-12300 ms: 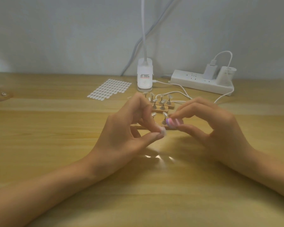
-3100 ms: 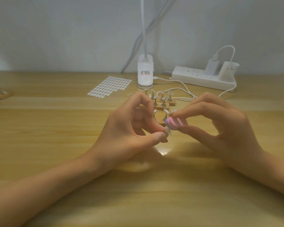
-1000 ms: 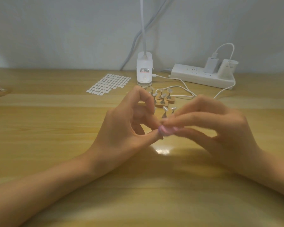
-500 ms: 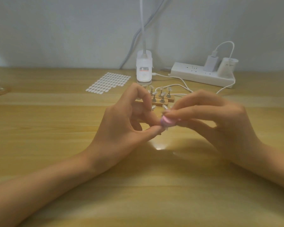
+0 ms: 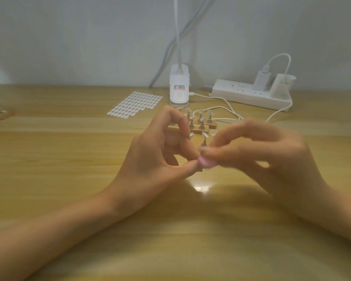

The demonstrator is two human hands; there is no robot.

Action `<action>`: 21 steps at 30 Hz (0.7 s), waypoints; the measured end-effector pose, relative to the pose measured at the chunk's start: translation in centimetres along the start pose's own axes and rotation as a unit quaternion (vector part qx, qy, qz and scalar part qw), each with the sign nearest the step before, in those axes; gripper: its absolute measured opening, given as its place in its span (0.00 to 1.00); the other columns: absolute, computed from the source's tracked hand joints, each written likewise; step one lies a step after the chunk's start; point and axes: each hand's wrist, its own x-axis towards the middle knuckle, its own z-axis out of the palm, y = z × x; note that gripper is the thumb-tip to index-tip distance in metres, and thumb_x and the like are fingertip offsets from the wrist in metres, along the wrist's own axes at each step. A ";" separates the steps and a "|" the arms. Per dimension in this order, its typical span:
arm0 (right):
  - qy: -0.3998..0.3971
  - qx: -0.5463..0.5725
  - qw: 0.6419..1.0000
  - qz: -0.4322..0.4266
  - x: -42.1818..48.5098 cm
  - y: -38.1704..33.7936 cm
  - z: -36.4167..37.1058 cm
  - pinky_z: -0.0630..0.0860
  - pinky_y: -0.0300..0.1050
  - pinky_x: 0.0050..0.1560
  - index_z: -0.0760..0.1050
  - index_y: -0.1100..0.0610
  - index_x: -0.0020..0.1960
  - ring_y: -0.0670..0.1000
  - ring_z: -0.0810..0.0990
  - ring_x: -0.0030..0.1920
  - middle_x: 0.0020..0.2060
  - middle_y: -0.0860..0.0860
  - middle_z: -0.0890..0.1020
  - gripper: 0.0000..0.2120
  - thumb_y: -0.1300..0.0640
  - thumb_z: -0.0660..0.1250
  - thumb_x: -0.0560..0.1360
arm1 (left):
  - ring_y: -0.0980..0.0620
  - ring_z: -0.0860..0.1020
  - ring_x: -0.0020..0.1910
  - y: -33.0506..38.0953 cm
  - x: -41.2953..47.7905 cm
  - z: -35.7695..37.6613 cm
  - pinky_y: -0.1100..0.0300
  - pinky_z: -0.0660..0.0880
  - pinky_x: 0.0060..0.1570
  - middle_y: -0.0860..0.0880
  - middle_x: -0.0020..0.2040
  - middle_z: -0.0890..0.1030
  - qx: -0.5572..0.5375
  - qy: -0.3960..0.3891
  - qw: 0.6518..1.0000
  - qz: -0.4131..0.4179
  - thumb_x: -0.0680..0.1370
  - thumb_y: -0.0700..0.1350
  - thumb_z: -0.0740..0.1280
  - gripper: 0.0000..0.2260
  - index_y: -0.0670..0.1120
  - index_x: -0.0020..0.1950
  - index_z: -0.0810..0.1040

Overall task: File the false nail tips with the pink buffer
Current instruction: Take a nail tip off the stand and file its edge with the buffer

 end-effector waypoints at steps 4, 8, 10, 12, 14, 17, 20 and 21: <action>0.010 -0.004 1.000 0.008 0.0 0.1 -0.2 0.79 0.45 0.51 0.83 0.60 0.57 0.51 0.83 0.49 0.48 0.54 0.82 0.10 0.64 0.72 0.75 | 0.48 0.85 0.38 -0.1 0.0 0.0 0.58 0.76 0.31 0.50 0.38 0.86 -0.011 0.001 1.000 -0.010 0.70 0.43 0.76 0.18 0.53 0.49 0.67; -0.007 -0.006 1.000 0.006 0.0 -0.1 -0.1 0.79 0.47 0.51 0.84 0.58 0.56 0.51 0.82 0.49 0.48 0.53 0.82 0.09 0.63 0.72 0.76 | 0.53 0.84 0.37 -0.1 0.0 0.0 0.62 0.75 0.30 0.52 0.38 0.86 -0.003 -0.002 1.000 -0.001 0.71 0.43 0.75 0.18 0.52 0.49 0.67; 0.008 -0.006 1.000 0.015 0.0 0.0 -0.2 0.79 0.47 0.50 0.83 0.59 0.56 0.51 0.83 0.49 0.48 0.54 0.82 0.09 0.64 0.73 0.76 | 0.51 0.85 0.38 -0.1 0.0 0.0 0.59 0.76 0.30 0.51 0.39 0.86 -0.011 -0.001 1.000 -0.009 0.71 0.43 0.76 0.18 0.52 0.49 0.67; 0.017 -0.003 1.000 0.016 0.1 0.0 -0.2 0.79 0.44 0.50 0.83 0.59 0.56 0.49 0.83 0.49 0.48 0.54 0.82 0.09 0.63 0.73 0.76 | 0.49 0.86 0.38 -0.1 0.0 0.0 0.55 0.76 0.29 0.50 0.39 0.86 -0.016 0.001 1.000 -0.011 0.70 0.44 0.76 0.18 0.52 0.49 0.67; 0.006 0.002 1.000 0.004 0.1 -0.1 0.0 0.78 0.42 0.51 0.84 0.58 0.56 0.49 0.82 0.48 0.47 0.52 0.82 0.09 0.61 0.71 0.76 | 0.51 0.85 0.37 -0.1 0.0 0.0 0.58 0.75 0.29 0.50 0.38 0.86 -0.020 -0.004 1.000 -0.011 0.71 0.44 0.75 0.17 0.52 0.49 0.67; 0.023 0.001 1.000 0.017 0.1 0.3 -0.1 0.79 0.42 0.51 0.83 0.59 0.56 0.49 0.83 0.48 0.47 0.53 0.83 0.10 0.61 0.72 0.75 | 0.49 0.86 0.38 0.0 0.1 0.0 0.58 0.75 0.31 0.50 0.39 0.86 -0.027 -0.006 0.999 -0.021 0.70 0.45 0.76 0.18 0.52 0.49 0.67; 0.024 0.013 1.000 0.016 0.2 0.5 -0.1 0.78 0.40 0.51 0.83 0.59 0.57 0.49 0.83 0.49 0.47 0.53 0.82 0.10 0.62 0.71 0.75 | 0.46 0.84 0.37 0.0 0.0 0.0 0.55 0.75 0.29 0.49 0.39 0.86 -0.011 -0.006 1.000 -0.008 0.70 0.46 0.77 0.18 0.52 0.49 0.67; 0.015 0.019 1.000 0.008 0.1 0.4 0.0 0.77 0.40 0.51 0.82 0.59 0.57 0.49 0.83 0.49 0.48 0.53 0.82 0.10 0.62 0.71 0.76 | 0.45 0.84 0.36 0.0 0.0 0.1 0.53 0.75 0.29 0.50 0.38 0.86 -0.008 -0.006 1.000 -0.005 0.71 0.47 0.77 0.18 0.51 0.49 0.68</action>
